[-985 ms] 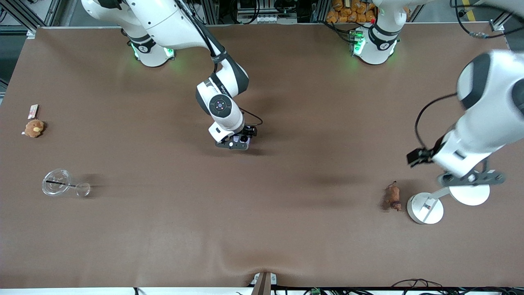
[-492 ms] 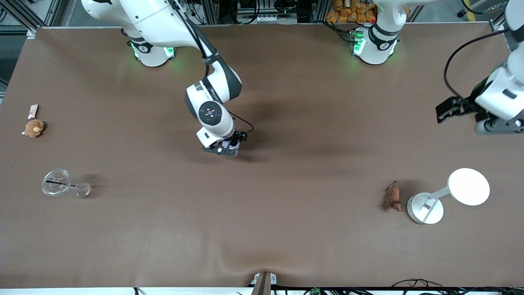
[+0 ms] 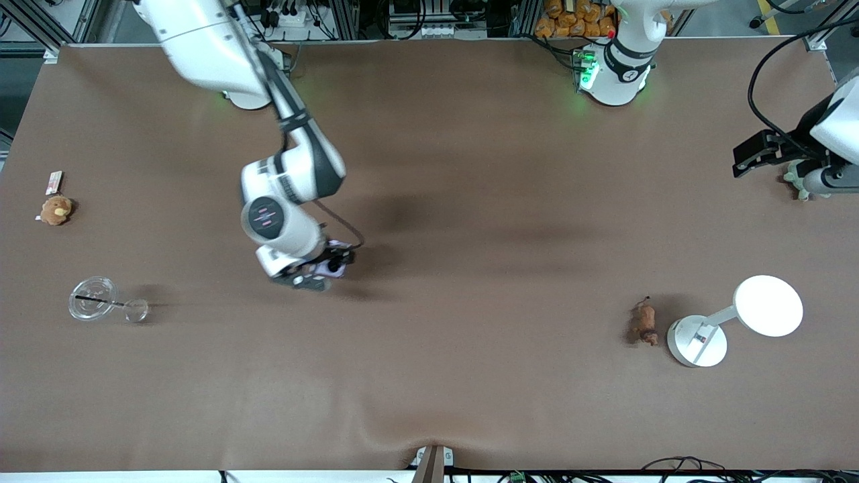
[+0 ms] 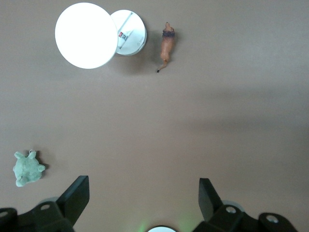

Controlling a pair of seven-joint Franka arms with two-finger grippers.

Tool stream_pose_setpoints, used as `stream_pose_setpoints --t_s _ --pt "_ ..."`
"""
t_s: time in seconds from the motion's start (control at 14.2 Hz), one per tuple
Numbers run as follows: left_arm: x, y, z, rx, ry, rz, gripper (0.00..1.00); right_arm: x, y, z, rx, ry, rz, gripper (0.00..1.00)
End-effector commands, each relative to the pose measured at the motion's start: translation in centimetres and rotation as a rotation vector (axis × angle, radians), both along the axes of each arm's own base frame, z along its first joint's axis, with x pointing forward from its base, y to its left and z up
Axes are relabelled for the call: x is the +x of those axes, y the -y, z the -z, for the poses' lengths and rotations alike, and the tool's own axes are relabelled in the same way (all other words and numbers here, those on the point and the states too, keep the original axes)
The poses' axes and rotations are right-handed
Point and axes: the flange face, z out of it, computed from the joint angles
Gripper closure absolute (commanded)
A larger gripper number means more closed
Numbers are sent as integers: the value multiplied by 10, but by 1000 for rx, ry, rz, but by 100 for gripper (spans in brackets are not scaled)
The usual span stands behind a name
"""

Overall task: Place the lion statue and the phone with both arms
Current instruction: 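Carry the phone toward the glass cup while the left gripper withdraws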

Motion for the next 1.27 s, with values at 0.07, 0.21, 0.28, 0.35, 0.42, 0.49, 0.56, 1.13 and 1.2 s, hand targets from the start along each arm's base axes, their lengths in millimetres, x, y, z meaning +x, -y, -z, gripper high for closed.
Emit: stream_pose_setpoints --t_s 0.07,0.21,0.28,0.35,0.42,0.49,0.56,1.13,1.2 --pt "-7 -1 -9 -16 -35 8 0 25 91 -14 32 -3 -14 100" --pt "-8 4 -6 -32 -50 13 0 34 138 -12 46 4 -41 100" --pt "-7 4 -6 -35 -52 13 0 36 161 -9 50 3 -51 100" --pt "-6 5 -2 -38 -60 15 0 39 187 -7 55 10 -58 100" --pt "-4 6 2 -52 -67 14 0 40 210 -5 61 16 -68 100" --pt "-1 8 6 -71 -76 8 0 41 224 -4 66 20 -90 100" --pt "-1 11 8 -79 -81 9 0 41 238 0 70 20 -101 100" --pt "2 5 10 -81 -84 6 0 60 309 46 48 66 -154 100" --pt "2 5 10 -82 -82 6 0 59 314 51 46 63 -146 100"
